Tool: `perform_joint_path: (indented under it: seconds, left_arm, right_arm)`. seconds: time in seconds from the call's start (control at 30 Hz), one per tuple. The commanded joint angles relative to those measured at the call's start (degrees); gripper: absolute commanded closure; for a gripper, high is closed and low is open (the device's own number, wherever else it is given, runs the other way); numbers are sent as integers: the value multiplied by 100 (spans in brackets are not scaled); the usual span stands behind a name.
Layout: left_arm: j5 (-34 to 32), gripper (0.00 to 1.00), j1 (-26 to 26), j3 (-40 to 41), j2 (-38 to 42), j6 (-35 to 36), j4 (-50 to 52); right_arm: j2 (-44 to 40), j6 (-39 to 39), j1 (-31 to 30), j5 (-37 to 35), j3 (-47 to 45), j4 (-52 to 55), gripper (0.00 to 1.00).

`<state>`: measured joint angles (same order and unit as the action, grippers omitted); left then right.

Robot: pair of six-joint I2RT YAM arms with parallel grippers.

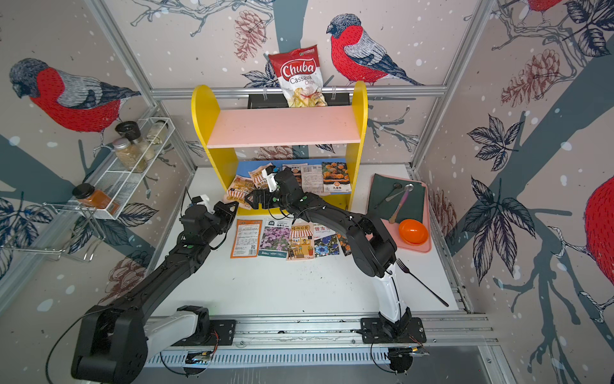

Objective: Take the seed bag off the shelf
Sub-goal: Pick up the seed packet from the shelf.

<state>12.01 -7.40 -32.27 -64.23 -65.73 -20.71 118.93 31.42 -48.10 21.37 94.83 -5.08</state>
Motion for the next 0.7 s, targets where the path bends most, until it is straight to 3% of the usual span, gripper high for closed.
perform_joint_path:
  seconds: [0.0,0.67]
  left_arm:
    - [77,100,-7,4,22,95,-56]
    - [89,100,-95,492,995,135,510]
  right_arm:
    - [83,40,-15,113,104,-72,1]
    - [352,-3,134,129,580,117,1]
